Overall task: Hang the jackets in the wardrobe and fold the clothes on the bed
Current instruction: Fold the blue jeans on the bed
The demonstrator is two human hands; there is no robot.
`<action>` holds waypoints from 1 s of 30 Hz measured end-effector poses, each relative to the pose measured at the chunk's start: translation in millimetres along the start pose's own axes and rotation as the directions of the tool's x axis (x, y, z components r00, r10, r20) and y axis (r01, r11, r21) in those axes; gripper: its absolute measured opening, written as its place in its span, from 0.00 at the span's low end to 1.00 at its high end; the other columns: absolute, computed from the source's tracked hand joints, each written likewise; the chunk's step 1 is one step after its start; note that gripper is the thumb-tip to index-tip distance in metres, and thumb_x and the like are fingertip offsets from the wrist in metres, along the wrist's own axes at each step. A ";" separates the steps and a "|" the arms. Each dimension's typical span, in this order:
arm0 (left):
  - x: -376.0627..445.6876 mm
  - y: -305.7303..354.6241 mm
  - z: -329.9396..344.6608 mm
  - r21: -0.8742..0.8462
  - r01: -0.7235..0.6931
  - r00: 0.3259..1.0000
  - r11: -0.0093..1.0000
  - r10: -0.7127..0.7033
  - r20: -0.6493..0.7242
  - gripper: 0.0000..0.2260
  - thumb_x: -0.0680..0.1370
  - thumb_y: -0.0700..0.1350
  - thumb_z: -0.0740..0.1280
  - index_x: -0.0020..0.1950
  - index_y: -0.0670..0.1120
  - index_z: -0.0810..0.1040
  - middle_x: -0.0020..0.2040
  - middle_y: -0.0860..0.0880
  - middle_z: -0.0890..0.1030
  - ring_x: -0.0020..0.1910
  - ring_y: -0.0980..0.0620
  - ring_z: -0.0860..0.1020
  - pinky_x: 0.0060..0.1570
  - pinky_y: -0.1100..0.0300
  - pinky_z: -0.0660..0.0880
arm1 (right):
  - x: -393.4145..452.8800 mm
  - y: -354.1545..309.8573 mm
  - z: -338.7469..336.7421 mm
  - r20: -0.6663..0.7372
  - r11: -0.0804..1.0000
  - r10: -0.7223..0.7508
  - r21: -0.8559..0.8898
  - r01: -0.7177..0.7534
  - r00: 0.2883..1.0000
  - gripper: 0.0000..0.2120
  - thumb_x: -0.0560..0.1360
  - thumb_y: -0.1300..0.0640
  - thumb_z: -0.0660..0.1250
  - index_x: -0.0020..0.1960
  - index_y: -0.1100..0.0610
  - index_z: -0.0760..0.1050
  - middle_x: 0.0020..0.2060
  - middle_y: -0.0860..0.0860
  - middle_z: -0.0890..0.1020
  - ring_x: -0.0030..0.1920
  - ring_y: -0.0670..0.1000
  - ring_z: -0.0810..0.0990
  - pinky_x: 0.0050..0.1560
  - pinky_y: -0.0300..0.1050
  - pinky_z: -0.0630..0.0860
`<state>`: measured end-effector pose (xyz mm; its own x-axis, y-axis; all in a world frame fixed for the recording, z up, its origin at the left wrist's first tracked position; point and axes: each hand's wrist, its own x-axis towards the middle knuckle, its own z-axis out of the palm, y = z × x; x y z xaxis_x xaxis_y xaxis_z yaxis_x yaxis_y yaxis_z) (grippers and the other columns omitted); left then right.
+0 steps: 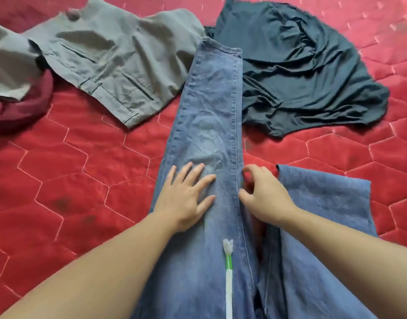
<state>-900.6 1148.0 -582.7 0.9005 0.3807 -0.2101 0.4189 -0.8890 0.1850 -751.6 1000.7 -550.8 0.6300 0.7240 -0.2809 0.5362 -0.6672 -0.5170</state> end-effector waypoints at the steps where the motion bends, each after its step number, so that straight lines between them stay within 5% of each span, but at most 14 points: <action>1: 8.3 -4.8 -1.2 -0.026 0.004 1.000 1.000 -0.005 -0.014 0.26 0.79 0.65 0.51 0.76 0.62 0.56 0.79 0.54 0.53 0.78 0.51 0.47 0.75 0.47 0.40 | 22.1 -5.4 -3.0 -0.057 0.999 0.031 0.037 -0.029 0.998 0.22 0.73 0.52 0.66 0.66 0.53 0.68 0.54 0.52 0.75 0.56 0.55 0.75 0.57 0.50 0.72; 4: 19.0 -14.4 2.5 -0.056 0.001 0.999 0.998 -0.003 -0.048 0.28 0.78 0.67 0.47 0.77 0.61 0.54 0.80 0.54 0.52 0.79 0.51 0.46 0.75 0.47 0.38 | 91.4 -25.7 -16.0 -0.190 0.973 0.181 0.177 -0.147 0.965 0.21 0.74 0.51 0.67 0.64 0.58 0.71 0.47 0.51 0.78 0.54 0.54 0.77 0.52 0.42 0.67; 7: 19.0 -16.2 7.4 -0.071 -0.009 0.996 0.997 0.003 -0.085 0.29 0.77 0.66 0.46 0.77 0.60 0.59 0.79 0.53 0.57 0.78 0.49 0.51 0.75 0.45 0.42 | 152.8 -43.3 -29.4 -0.194 0.896 0.332 0.370 -0.244 0.923 0.09 0.72 0.49 0.69 0.43 0.55 0.77 0.33 0.48 0.77 0.40 0.51 0.77 0.41 0.37 0.72; 10: 17.9 -16.3 6.5 -0.112 -0.028 0.990 0.993 0.012 -0.138 0.27 0.77 0.64 0.51 0.74 0.59 0.65 0.77 0.51 0.63 0.77 0.47 0.58 0.74 0.44 0.48 | 198.0 -64.0 -40.0 -0.156 0.767 0.443 0.575 -0.284 0.883 0.13 0.70 0.48 0.73 0.34 0.54 0.75 0.29 0.46 0.75 0.29 0.45 0.72 0.29 0.35 0.69; 14: 18.0 -17.3 7.9 -0.104 -0.046 0.982 0.994 0.025 -0.187 0.26 0.76 0.64 0.54 0.73 0.58 0.69 0.75 0.51 0.67 0.75 0.46 0.63 0.71 0.42 0.52 | 237.9 -71.7 -56.4 -0.238 0.740 0.556 0.577 -0.345 0.796 0.18 0.67 0.43 0.74 0.39 0.57 0.73 0.37 0.50 0.77 0.38 0.50 0.76 0.41 0.38 0.71; 16: 18.1 -17.5 7.6 -0.094 -0.051 0.979 0.994 0.032 -0.201 0.26 0.76 0.63 0.55 0.73 0.57 0.69 0.74 0.50 0.69 0.74 0.46 0.65 0.70 0.42 0.54 | 245.7 -68.9 -62.7 -0.300 0.802 0.530 0.481 -0.355 0.793 0.17 0.66 0.45 0.75 0.47 0.56 0.77 0.43 0.51 0.78 0.43 0.51 0.77 0.42 0.41 0.70; 18: 18.9 -17.9 7.6 -0.090 -0.049 0.980 0.995 0.031 -0.197 0.26 0.76 0.63 0.54 0.73 0.57 0.69 0.74 0.50 0.69 0.74 0.46 0.65 0.70 0.42 0.54 | 246.7 -68.1 -66.6 -0.279 0.808 0.505 0.485 -0.333 0.817 0.11 0.66 0.50 0.75 0.44 0.54 0.78 0.43 0.50 0.80 0.43 0.50 0.79 0.40 0.41 0.73; 21: 17.4 -16.7 8.5 -0.094 -0.041 0.986 0.995 0.025 -0.166 0.27 0.76 0.63 0.54 0.73 0.58 0.68 0.75 0.51 0.67 0.75 0.46 0.63 0.71 0.43 0.52 | 237.1 -77.3 -67.9 -0.170 0.717 0.428 0.661 -0.219 0.888 0.08 0.65 0.58 0.75 0.36 0.53 0.75 0.39 0.50 0.81 0.43 0.52 0.81 0.47 0.48 0.81; 24: 17.3 -16.5 9.6 -0.116 -0.038 0.988 0.993 0.020 -0.151 0.27 0.76 0.63 0.53 0.73 0.58 0.67 0.75 0.51 0.66 0.76 0.46 0.62 0.73 0.44 0.50 | 211.9 -95.8 -71.0 -0.099 0.588 0.307 0.801 -0.108 0.946 0.08 0.60 0.63 0.70 0.39 0.57 0.77 0.41 0.57 0.83 0.47 0.59 0.84 0.49 0.61 0.81; 28: 16.5 -19.4 9.5 -0.160 -0.043 0.988 0.986 0.018 -0.153 0.27 0.76 0.64 0.54 0.74 0.59 0.67 0.76 0.53 0.64 0.77 0.49 0.57 0.75 0.48 0.46 | 151.3 -109.5 -70.8 -0.083 0.517 0.137 0.856 0.000 0.987 0.08 0.57 0.63 0.68 0.36 0.57 0.77 0.35 0.57 0.81 0.38 0.56 0.83 0.43 0.54 0.81; 30: 17.6 -17.2 2.3 -0.353 -0.027 0.988 0.935 -0.029 -0.152 0.24 0.76 0.57 0.63 0.72 0.56 0.69 0.74 0.53 0.67 0.75 0.51 0.61 0.75 0.52 0.49 | 107.2 -103.8 -64.7 -0.049 0.566 0.004 0.824 0.038 0.999 0.05 0.63 0.62 0.72 0.34 0.55 0.77 0.32 0.53 0.79 0.35 0.52 0.79 0.40 0.49 0.77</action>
<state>-892.3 1169.4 -591.8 0.8954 0.4403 -0.0664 0.4082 -0.7521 0.5174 -703.4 1136.3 -474.9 0.6590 0.7119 -0.2427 -0.1350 -0.2055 -0.9693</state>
